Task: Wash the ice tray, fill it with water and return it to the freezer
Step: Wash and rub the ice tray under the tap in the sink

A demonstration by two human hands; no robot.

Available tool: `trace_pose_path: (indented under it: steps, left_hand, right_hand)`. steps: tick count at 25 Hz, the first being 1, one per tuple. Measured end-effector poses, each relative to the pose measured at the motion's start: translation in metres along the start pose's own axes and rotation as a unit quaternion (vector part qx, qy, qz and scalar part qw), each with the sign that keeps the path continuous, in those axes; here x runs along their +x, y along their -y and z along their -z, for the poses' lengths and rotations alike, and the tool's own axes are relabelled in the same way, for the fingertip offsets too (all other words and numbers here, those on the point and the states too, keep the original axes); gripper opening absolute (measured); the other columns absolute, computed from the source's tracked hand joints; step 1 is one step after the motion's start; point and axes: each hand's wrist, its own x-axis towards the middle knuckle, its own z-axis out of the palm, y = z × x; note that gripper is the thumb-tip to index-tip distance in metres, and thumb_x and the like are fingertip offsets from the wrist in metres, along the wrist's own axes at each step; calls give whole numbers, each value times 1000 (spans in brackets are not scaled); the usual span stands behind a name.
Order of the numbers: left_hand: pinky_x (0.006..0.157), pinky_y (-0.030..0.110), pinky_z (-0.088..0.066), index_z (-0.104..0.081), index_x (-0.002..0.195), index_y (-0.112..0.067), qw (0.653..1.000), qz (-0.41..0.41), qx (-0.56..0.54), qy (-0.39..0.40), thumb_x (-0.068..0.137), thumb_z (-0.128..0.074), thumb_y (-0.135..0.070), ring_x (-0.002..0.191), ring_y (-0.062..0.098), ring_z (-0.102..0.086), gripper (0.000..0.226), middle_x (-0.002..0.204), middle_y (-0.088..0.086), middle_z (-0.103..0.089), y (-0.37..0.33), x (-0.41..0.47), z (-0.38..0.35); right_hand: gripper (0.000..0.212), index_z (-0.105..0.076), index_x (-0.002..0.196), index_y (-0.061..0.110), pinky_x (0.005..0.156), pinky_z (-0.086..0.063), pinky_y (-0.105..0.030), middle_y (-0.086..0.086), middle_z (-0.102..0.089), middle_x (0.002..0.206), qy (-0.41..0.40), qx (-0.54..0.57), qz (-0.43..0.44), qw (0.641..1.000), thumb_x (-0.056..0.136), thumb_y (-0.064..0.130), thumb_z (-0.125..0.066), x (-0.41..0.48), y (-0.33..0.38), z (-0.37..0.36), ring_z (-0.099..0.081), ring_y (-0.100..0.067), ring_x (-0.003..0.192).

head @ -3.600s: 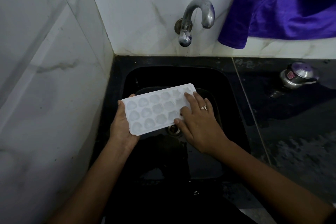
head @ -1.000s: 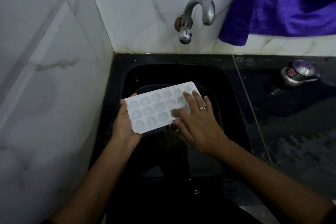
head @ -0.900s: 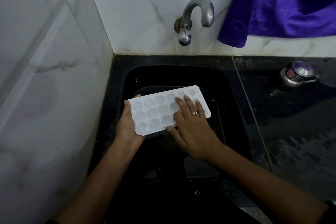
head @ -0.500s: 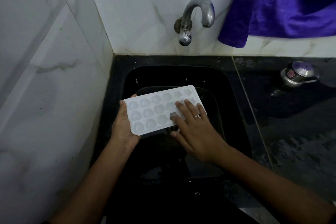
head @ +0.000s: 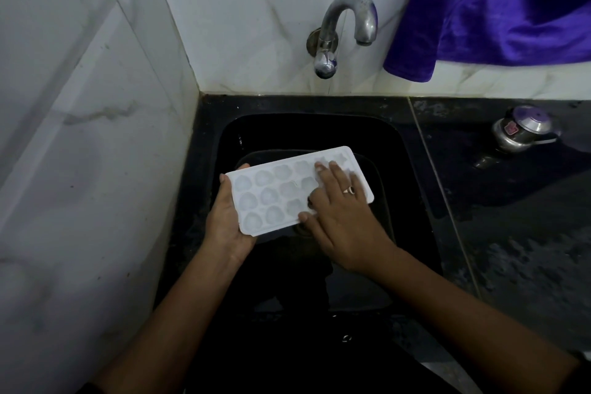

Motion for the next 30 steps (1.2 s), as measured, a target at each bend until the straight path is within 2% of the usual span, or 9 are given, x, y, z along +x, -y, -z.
trace_pose_path:
  steps: [4,7,11,15,17,21,25,27,30]
  left_hand:
    - [81,51,-65,-86,98,-20,1000,0,-2,22,108,-33,-57,100,32,-78,66,117,14,-78,-5,-3,0]
    - [93,56,-59,-76,123,-19,1000,6,-10,9,108,-35,-59,116,38,-72,60,132,17,-72,-3,-2,2]
    - [95,54,-54,-87,91,-23,1000,3,-4,4,108,-33,-58,102,32,-77,67,117,14,-78,-3,-8,-3]
    - [86,52,-58,-68,129,-26,999,-28,6,-26,108,-35,-57,104,31,-77,49,124,11,-76,1,-9,-1]
    - [81,49,-60,-65,133,-26,999,-37,18,-24,108,-36,-57,103,29,-78,48,127,11,-75,4,-10,-2]
    - [82,50,-62,-64,135,-24,999,-31,15,-8,108,-35,-58,111,33,-75,52,127,12,-75,7,-15,-11]
    - [100,57,-54,-60,145,-25,999,-47,-1,-21,107,-35,-60,125,36,-66,57,135,12,-71,5,-12,-12]
    - [97,56,-56,-63,138,-26,998,-52,-7,-18,107,-35,-59,120,34,-70,53,133,10,-72,4,-13,-13]
    - [82,49,-62,-65,134,-25,999,-45,-8,-9,107,-36,-60,112,31,-75,53,132,11,-73,11,-14,-16]
  right_hand:
    - [52,-48,142,24,124,-10,-65,-18,-19,169,8,-38,35,999,109,53,-21,-10,-7,-3,-8,-38,159]
    - [44,-53,128,26,124,-12,-65,-18,-22,168,4,-10,-2,1000,109,53,-24,-5,-6,3,-9,-38,159]
    - [56,-52,138,26,124,-11,-66,-16,-25,167,15,-29,33,999,107,60,-20,-13,-4,2,-11,-37,159]
    - [67,-66,123,29,127,-2,-58,-12,-25,167,37,93,-46,994,99,69,-18,-9,1,13,-9,-32,159]
    - [68,-71,111,31,126,-2,-57,-8,-31,163,53,134,-65,987,96,72,-18,-3,4,20,-16,-29,156]
    - [62,-71,105,28,123,-7,-69,-13,-43,153,30,-78,31,996,102,66,-23,2,-12,29,-33,-38,146]
    - [67,-54,143,30,123,-6,-69,-16,-17,171,44,-109,57,991,103,71,-20,-9,-15,32,-6,-41,159]
    - [70,-42,153,34,126,1,-62,-11,-5,174,68,-44,71,994,101,76,-23,-17,-26,35,8,-33,160]
    - [57,-51,145,44,128,3,-52,-4,-13,172,94,71,85,989,101,74,-32,-15,-47,48,7,-25,160]
